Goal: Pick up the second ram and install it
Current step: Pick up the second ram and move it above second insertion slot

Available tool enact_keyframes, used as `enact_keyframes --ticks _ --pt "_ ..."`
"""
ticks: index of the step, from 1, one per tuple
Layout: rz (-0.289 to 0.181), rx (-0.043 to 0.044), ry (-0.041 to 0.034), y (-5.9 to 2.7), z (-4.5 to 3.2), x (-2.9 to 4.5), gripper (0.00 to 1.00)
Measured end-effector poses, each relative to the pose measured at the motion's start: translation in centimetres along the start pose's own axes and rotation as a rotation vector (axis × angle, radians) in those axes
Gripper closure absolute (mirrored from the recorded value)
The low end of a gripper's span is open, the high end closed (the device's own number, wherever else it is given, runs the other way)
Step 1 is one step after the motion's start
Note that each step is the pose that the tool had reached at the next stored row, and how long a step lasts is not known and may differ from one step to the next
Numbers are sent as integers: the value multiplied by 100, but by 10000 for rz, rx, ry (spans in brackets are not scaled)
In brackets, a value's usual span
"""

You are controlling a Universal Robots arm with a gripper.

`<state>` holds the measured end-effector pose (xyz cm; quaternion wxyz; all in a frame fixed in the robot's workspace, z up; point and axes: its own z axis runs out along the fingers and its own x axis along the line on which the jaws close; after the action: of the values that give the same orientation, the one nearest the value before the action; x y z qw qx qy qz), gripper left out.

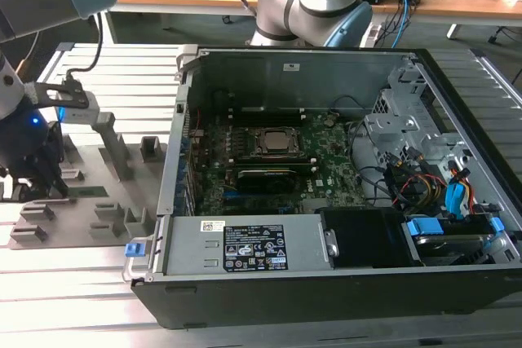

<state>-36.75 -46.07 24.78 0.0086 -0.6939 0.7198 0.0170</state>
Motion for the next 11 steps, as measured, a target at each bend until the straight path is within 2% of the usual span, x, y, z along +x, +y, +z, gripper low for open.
enact_keyframes --ticks 4,11 --pt "0 -1 0 2 -132 -6 86" --pt "0 -1 0 3 -288 -12 86"
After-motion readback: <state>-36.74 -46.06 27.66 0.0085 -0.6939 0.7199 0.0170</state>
